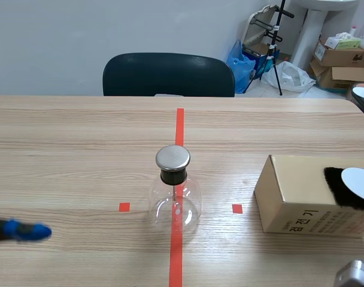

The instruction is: Do the electroscope experiment

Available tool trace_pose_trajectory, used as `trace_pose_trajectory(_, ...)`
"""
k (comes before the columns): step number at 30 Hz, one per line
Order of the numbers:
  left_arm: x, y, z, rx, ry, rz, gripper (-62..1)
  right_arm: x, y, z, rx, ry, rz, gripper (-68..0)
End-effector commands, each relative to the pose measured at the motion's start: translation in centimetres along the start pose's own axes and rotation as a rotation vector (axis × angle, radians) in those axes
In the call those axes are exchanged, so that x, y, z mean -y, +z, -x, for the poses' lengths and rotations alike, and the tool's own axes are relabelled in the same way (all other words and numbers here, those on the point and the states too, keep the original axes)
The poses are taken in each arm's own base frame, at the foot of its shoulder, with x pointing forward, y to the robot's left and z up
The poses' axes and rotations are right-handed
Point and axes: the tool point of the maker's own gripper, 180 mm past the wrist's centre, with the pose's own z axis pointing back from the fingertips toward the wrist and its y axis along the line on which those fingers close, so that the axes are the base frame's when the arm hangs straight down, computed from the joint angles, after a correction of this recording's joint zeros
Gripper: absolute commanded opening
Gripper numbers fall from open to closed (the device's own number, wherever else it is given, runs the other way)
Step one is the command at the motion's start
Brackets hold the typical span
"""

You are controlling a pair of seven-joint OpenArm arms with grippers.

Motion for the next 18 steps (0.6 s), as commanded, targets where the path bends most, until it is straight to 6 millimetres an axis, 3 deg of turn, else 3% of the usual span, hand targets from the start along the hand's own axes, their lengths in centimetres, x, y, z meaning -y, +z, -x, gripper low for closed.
trace_pose_trajectory(1,-0.4,0.0,-0.7,0.038,0.005,-0.022,1.4,1.3,-0.3,0.3,0.005,0.053,0.056,-66.6)
trace_pose_trajectory(15,-1.0,0.0,-1.2,0.066,0.02,-0.054,1.4,-0.3,0.3,0.7,-0.008,0.067,0.0,-66.6)
trace_pose_trajectory(18,-1.0,0.0,-0.9,0.048,0.02,-0.054,1.4,-0.3,0.3,-0.7,0.071,0.066,0.0,-66.6)
